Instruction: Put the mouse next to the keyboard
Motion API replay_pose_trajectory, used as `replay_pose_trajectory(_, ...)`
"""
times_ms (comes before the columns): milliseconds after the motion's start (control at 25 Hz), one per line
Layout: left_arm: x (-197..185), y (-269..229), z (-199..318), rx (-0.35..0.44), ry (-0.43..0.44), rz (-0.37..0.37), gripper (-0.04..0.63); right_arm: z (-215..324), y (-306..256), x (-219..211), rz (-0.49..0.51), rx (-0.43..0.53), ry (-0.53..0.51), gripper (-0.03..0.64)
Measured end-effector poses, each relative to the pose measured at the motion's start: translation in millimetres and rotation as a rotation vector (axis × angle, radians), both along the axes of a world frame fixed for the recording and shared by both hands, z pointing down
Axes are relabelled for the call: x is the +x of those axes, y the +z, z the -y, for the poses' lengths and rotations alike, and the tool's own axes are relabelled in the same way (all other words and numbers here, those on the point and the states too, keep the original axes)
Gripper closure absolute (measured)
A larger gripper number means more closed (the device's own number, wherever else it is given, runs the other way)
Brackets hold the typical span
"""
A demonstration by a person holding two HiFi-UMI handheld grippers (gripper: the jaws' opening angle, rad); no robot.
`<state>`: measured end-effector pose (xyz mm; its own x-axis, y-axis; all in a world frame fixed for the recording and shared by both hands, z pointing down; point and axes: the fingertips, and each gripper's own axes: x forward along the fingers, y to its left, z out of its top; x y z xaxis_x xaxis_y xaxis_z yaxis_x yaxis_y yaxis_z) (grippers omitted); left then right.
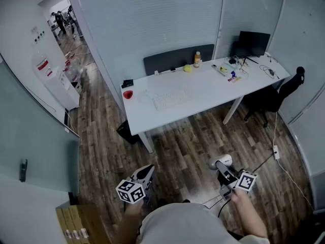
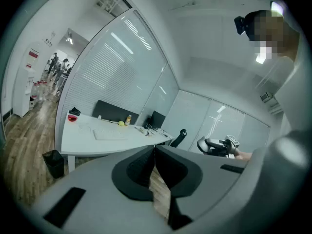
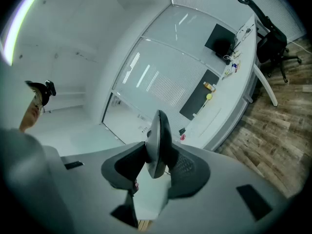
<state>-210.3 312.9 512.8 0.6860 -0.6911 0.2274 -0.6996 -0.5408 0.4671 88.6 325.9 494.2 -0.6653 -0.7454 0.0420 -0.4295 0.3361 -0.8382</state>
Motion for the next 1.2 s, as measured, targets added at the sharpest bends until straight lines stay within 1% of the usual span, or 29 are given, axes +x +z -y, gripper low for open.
replay_pose_trajectory(400, 9.3, 2.5, -1.9, -0.003, -0.010, 0.002, 0.574, 0.5, -1.6, 6.5, 0.014, 0.006, -0.018, 0.468)
replay_pose_trajectory(680, 17.1, 3.1, -8.6, -0.009, -0.025, 0.007, 0.574, -1.3, -2.8, 19.9, 0.030, 0.002, -0.031, 0.468)
replay_pose_trajectory(840, 24.6, 6.1, -14.9, -0.017, -0.042, 0.010, 0.574, -1.9, -3.4, 29.2, 0.056, 0.000, -0.043, 0.468)
replay_pose_trajectory(1200, 43.4, 14.2, -27.2, -0.028, -0.076, 0.013, 0.574, 1.3, 10.1, 52.0, 0.021, -0.016, -0.062, 0.468)
